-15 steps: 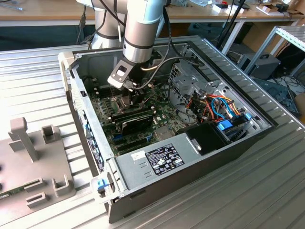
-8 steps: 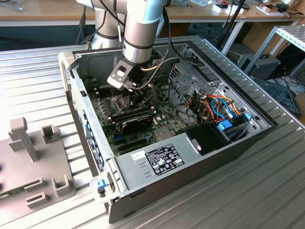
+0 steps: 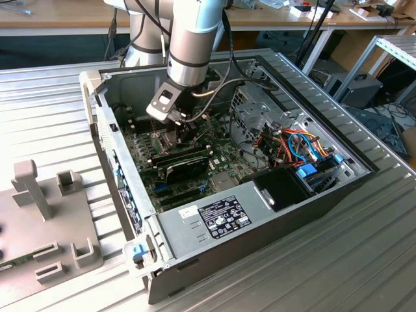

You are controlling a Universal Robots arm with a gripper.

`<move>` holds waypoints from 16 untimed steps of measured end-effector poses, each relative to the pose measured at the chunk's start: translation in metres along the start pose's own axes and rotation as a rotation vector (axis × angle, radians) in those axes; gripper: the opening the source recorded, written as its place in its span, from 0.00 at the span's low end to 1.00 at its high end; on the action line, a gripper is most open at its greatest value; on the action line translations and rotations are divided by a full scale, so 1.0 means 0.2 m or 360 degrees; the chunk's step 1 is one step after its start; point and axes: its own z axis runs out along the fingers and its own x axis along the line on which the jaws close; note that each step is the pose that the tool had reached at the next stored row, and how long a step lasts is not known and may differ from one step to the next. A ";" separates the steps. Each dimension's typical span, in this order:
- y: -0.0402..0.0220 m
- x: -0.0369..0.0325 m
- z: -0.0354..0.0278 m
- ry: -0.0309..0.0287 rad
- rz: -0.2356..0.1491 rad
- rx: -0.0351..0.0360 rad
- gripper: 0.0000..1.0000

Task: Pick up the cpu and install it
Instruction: 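Place the cpu into insertion slot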

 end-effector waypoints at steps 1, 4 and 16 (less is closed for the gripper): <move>0.000 -0.001 0.001 0.00001 0.0000 0.0000 0.55; 0.000 -0.001 0.001 -0.00002 0.0000 0.0000 0.55; 0.000 -0.001 0.008 -0.00003 0.0000 0.0000 0.55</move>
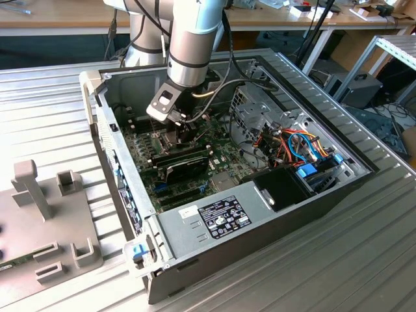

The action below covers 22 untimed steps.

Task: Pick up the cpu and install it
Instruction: 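Place the cpu into insertion slot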

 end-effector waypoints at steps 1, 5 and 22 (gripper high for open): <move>0.000 0.000 0.000 0.00001 0.0000 0.0000 0.55; 0.000 0.001 0.000 0.00009 0.0000 0.0000 0.55; 0.000 0.000 0.008 0.00078 0.0000 0.0000 0.55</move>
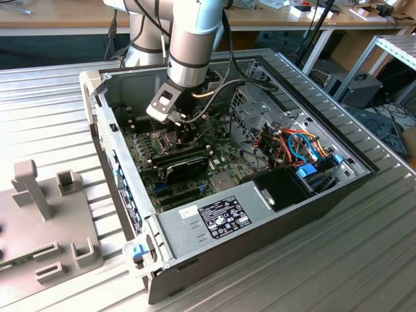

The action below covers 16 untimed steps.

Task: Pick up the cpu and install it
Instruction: 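Place the cpu into insertion slot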

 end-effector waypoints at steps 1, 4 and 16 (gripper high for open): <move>0.000 0.000 0.000 -0.00001 0.0000 0.0000 0.55; 0.000 0.000 0.001 0.00005 0.0000 0.0000 0.55; 0.000 0.000 -0.006 0.00005 0.0000 0.0000 0.61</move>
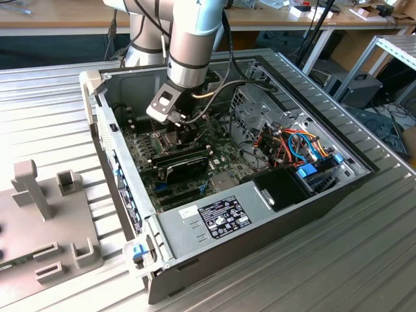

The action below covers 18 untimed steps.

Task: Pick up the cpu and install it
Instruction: 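Place the cpu into insertion slot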

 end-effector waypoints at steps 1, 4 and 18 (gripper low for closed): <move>0.000 0.000 -0.003 -0.00005 0.0000 0.0000 0.61; 0.000 0.001 -0.012 -0.00040 0.0000 0.0000 0.61; -0.001 0.001 -0.049 -0.00357 0.0001 0.0001 0.61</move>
